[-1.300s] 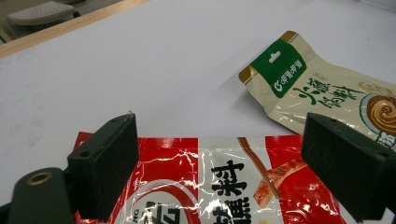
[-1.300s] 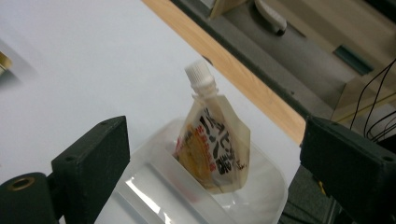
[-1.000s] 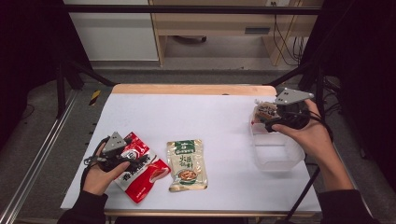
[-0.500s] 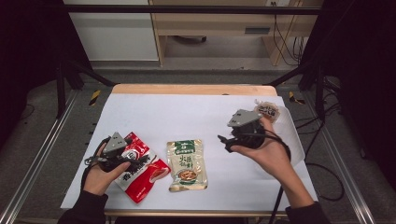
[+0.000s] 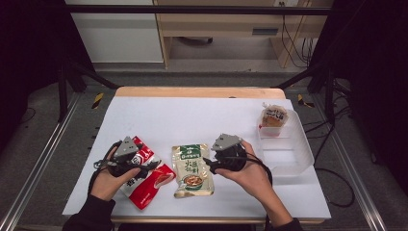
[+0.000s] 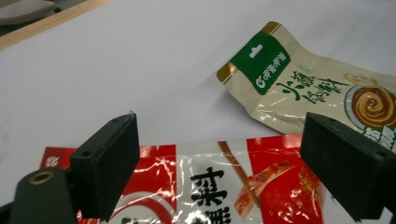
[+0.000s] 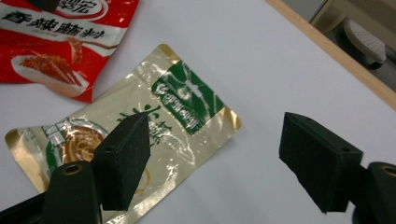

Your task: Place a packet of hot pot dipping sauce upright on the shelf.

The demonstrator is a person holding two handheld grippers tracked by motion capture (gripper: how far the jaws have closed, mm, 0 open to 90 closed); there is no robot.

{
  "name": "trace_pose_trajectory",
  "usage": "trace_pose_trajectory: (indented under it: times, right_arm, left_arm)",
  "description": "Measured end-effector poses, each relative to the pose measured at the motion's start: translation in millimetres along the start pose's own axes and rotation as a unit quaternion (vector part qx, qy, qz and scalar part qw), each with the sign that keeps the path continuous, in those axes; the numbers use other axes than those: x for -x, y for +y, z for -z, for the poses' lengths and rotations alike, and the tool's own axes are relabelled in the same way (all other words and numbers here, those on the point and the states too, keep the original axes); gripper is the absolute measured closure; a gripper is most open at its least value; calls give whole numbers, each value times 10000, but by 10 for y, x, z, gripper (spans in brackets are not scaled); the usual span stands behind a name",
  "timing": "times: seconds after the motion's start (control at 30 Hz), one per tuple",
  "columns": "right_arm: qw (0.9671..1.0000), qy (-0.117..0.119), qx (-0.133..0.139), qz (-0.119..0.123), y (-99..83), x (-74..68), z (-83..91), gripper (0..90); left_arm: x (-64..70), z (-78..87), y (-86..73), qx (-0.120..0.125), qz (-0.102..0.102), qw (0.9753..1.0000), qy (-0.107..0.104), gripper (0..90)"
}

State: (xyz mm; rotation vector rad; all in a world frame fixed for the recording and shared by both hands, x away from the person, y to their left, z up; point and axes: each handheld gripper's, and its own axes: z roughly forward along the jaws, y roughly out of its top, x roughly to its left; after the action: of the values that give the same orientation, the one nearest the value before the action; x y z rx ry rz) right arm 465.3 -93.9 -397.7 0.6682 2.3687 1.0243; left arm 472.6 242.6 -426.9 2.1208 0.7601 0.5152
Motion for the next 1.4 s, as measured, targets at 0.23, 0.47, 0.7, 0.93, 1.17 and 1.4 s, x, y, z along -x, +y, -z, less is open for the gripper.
trace_pose_trajectory:
  times: [0.23, 0.47, 0.7, 0.93, 1.17, 1.4]
  right_arm:
    - [9999, 13, 124, -19, -221, -258, -57, 202]
    - [9999, -104, 107, -31, -381, -335, -70, 191]
    - [9998, -147, 48, -134, -434, -313, -73, 190]
    - [9998, -123, -35, -160, -462, -301, -113, 193]
    - [9998, -113, -56, -169, -470, -300, -116, 193]
    - [9998, -107, -35, -160, -471, -289, -113, 193]
  left_arm:
    - [91, -246, 184, -277, -143, 9989, -339, 121]
    - [64, -560, 275, -631, -156, 9961, -593, 124]
    - [-4, -751, 277, -818, -60, 9938, -753, 180]
    - [-38, -864, 246, -904, -22, 9917, -917, 261]
    - [3, -925, 253, -992, -121, 9899, -1001, 398]
    - [29, -944, 287, -1044, -98, 9887, -1069, 564]
